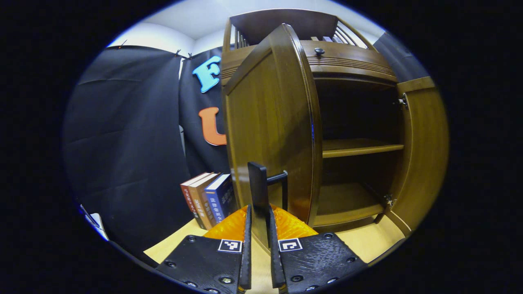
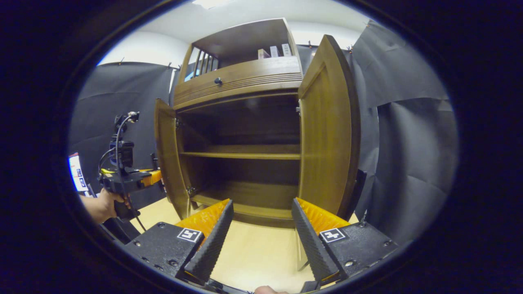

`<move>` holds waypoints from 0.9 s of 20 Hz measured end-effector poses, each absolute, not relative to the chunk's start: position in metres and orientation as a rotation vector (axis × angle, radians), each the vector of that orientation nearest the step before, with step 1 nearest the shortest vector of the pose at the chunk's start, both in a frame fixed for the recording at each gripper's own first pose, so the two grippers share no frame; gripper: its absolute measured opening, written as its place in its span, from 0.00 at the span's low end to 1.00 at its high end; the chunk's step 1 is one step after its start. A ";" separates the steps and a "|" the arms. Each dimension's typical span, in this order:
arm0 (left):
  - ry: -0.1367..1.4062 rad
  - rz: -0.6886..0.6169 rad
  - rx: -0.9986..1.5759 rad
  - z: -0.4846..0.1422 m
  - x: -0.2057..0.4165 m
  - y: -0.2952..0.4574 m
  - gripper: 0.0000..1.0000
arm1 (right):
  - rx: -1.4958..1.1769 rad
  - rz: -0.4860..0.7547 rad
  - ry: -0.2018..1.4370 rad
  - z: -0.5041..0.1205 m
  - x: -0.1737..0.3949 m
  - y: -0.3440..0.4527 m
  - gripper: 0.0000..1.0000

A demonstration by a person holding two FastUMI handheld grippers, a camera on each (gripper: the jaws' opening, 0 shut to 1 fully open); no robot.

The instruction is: Open the right door of the double-door shoe cabinet with the right hand, and open the left door with the left hand.

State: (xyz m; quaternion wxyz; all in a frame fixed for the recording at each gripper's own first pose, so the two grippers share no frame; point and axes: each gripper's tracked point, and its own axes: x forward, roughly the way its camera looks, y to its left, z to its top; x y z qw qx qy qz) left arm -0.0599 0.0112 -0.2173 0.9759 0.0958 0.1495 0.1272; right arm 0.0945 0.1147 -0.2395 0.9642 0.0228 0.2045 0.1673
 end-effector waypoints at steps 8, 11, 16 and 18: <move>0.299 0.330 0.212 -0.208 -0.083 0.059 0.21 | 0.024 0.331 0.414 -0.236 0.089 0.120 0.90; 0.305 0.292 0.202 -0.206 -0.087 0.066 0.17 | 0.029 0.306 0.419 -0.238 0.094 0.133 0.92; 0.307 0.264 0.151 -0.205 -0.091 0.082 0.18 | 0.005 0.292 0.418 -0.237 0.097 0.155 0.90; 0.305 0.259 0.135 -0.203 -0.094 0.090 0.18 | 0.009 0.281 0.414 -0.236 0.099 0.160 0.90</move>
